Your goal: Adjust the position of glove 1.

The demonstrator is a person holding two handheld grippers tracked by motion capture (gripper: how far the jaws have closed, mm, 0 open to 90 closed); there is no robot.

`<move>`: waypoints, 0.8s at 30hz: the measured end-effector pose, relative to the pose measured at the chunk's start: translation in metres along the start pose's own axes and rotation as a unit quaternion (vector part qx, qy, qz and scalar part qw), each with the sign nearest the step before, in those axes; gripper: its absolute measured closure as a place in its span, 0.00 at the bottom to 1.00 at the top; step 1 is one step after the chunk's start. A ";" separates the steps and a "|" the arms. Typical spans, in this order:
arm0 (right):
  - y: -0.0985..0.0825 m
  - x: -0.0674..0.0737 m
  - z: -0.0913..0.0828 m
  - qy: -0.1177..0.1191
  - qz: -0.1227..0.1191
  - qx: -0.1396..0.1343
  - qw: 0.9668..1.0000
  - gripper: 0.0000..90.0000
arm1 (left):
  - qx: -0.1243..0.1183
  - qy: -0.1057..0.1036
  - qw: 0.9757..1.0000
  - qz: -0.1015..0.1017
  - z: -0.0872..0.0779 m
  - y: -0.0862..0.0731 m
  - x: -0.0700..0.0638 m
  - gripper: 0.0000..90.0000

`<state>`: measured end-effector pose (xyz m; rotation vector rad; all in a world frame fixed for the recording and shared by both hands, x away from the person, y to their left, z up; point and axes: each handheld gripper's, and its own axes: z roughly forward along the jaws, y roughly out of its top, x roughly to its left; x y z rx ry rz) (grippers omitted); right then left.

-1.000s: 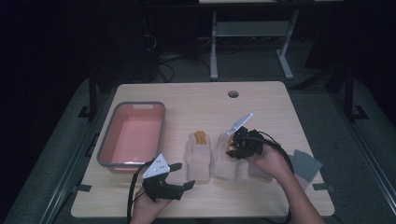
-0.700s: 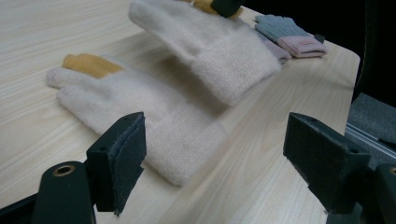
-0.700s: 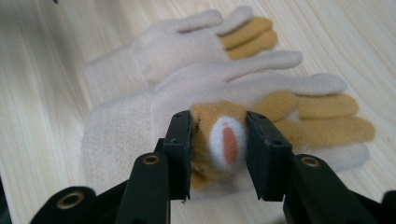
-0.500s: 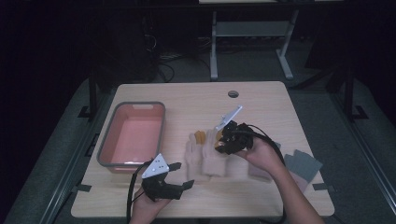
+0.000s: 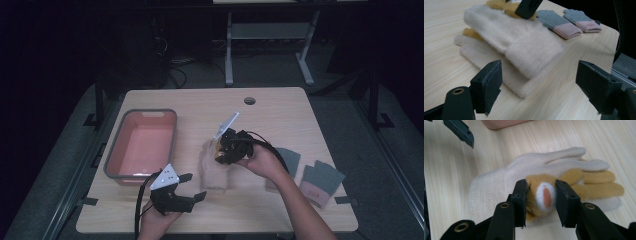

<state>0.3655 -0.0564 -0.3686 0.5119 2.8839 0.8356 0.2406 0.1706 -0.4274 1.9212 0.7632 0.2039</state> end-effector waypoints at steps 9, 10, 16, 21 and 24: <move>0.009 0.002 0.018 0.013 -0.009 0.013 1.000 0.70 | -0.002 -0.004 1.000 -0.008 0.000 0.000 -0.001 0.24; 0.009 0.002 0.018 0.013 -0.009 0.013 1.000 0.70 | -0.002 -0.004 1.000 -0.008 0.000 0.000 -0.001 0.24; 0.009 0.000 0.031 0.018 -0.012 0.036 0.999 0.69 | 0.009 0.005 1.000 -0.016 0.002 0.000 -0.002 0.24; 0.006 -0.001 0.038 0.023 -0.007 0.042 0.999 0.68 | 0.018 0.008 1.000 -0.017 0.004 -0.001 -0.001 0.24; 0.003 -0.002 0.042 0.023 -0.002 0.043 0.999 0.67 | 0.023 0.009 0.999 -0.021 0.006 -0.001 -0.001 0.24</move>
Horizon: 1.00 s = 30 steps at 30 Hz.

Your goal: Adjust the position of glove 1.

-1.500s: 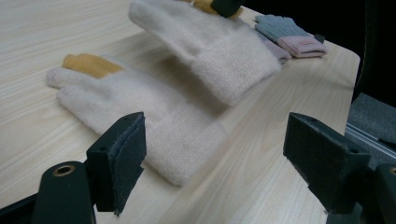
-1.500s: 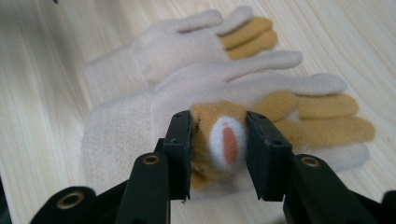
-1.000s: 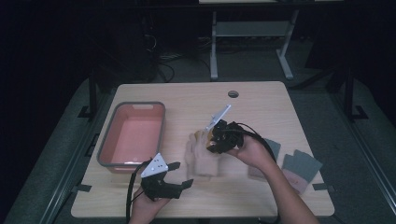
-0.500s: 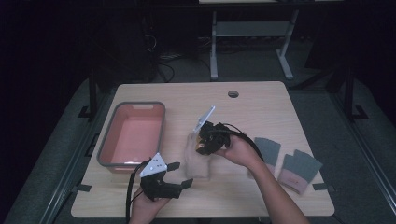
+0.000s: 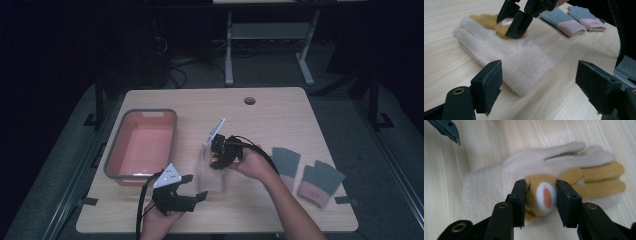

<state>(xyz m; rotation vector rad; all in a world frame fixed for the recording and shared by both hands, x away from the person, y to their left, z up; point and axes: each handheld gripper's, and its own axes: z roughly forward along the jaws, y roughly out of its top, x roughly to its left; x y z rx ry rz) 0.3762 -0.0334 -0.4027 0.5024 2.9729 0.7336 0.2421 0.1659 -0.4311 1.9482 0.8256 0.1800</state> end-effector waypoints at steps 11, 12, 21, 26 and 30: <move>-0.012 -0.004 0.007 0.010 0.031 -0.014 0.999 0.59 | 0.012 0.001 1.000 -0.009 0.007 -0.001 -0.001 0.25; -0.014 -0.004 0.008 0.010 0.045 -0.019 0.999 0.53 | 0.012 0.002 1.000 -0.008 0.007 0.000 0.000 0.26; -0.026 -0.001 0.005 0.006 0.082 -0.042 0.996 0.38 | 0.017 0.003 0.999 -0.029 0.015 0.000 0.003 0.26; -0.038 0.001 -0.010 0.011 0.128 -0.075 0.989 0.33 | 0.019 0.008 0.999 -0.037 0.018 0.004 0.007 0.26; -0.048 0.005 -0.018 0.018 0.164 -0.103 0.981 0.32 | 0.017 0.014 0.999 -0.045 0.019 0.008 0.010 0.26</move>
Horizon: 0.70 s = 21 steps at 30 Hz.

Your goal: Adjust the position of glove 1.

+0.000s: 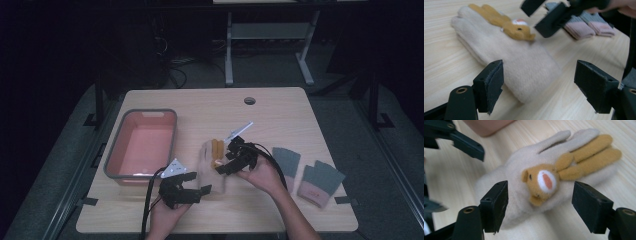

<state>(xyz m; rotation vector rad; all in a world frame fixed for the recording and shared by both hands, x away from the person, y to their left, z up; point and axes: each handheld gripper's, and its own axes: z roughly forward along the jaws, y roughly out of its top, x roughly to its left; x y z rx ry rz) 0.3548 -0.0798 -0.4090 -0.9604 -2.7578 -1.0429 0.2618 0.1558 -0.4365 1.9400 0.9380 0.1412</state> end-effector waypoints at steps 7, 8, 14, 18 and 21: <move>-0.012 -0.001 0.001 -0.008 0.048 -0.017 0.999 0.32 | 0.015 0.020 0.999 -0.020 0.009 0.001 0.002 0.28; -0.014 -0.002 0.003 -0.007 0.053 -0.021 0.998 0.33 | 0.020 0.022 0.999 -0.020 0.010 0.001 0.003 0.29; -0.023 -0.005 0.013 0.004 0.107 -0.020 0.994 0.33 | 0.031 0.044 0.998 -0.033 0.020 0.000 0.006 0.29; -0.026 -0.005 0.017 0.007 0.118 -0.022 0.993 0.34 | 0.039 0.042 0.997 -0.047 0.025 -0.001 0.008 0.32; -0.028 -0.005 0.022 -0.001 0.127 -0.015 0.992 0.34 | 0.055 0.043 0.996 -0.046 0.028 -0.003 0.009 0.33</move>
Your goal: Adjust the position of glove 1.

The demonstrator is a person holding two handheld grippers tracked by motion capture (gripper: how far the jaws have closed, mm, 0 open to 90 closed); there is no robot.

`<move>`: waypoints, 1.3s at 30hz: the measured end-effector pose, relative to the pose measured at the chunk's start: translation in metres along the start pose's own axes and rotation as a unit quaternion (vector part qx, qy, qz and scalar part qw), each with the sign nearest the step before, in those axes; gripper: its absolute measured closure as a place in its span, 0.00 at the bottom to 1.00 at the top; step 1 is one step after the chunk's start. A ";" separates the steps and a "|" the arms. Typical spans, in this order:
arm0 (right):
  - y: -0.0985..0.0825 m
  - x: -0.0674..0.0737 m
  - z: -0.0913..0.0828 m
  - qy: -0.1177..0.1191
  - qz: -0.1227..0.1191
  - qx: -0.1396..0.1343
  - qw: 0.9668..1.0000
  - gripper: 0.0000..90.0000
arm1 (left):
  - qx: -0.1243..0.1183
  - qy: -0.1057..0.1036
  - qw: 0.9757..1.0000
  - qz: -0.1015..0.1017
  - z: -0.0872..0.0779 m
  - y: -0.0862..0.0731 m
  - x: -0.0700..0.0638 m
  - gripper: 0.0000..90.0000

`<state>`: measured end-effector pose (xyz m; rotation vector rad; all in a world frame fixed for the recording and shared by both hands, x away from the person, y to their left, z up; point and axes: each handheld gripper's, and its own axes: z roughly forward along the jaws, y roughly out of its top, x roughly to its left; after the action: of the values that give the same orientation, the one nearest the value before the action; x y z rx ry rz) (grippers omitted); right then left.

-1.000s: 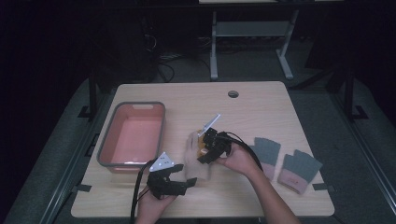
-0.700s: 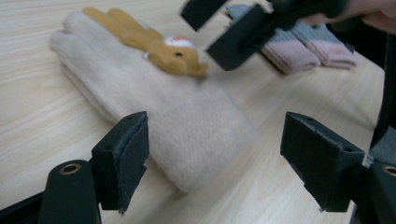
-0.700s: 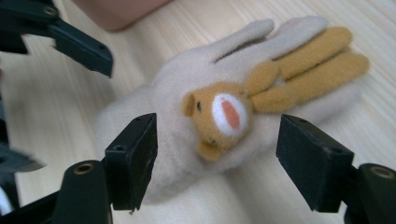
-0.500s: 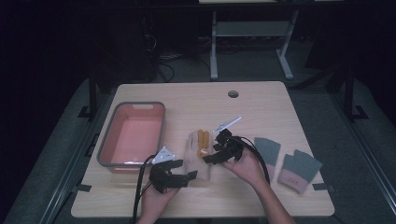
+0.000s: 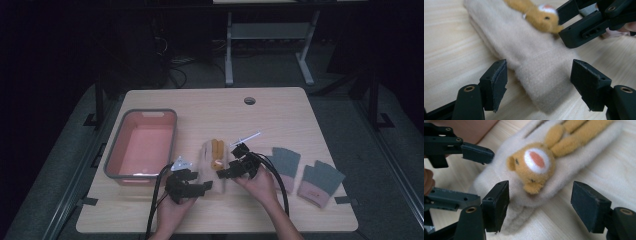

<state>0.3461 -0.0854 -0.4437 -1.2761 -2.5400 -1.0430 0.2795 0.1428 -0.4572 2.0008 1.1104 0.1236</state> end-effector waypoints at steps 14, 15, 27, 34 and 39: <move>-0.001 0.003 0.017 -0.012 0.026 0.000 1.000 0.44 | 0.025 -0.032 0.998 -0.040 0.009 0.001 0.010 0.33; -0.001 0.003 0.017 -0.012 0.027 0.000 1.000 0.45 | 0.025 -0.033 0.998 -0.042 0.009 0.001 0.010 0.34; -0.004 0.002 0.020 0.005 0.036 -0.010 0.999 0.61 | 0.030 -0.059 0.996 -0.058 0.014 0.003 0.011 0.47; -0.008 -0.002 0.020 0.026 0.050 -0.022 0.998 0.67 | 0.038 -0.073 0.994 -0.070 0.016 0.006 0.013 0.55; -0.008 -0.002 0.021 0.025 0.047 -0.023 0.998 0.71 | 0.040 -0.078 0.993 -0.076 0.017 0.007 0.016 0.62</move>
<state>0.3454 -0.0769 -0.4641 -1.3475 -2.4081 -1.1060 0.3009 0.1427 -0.4679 1.9512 1.1768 -0.1568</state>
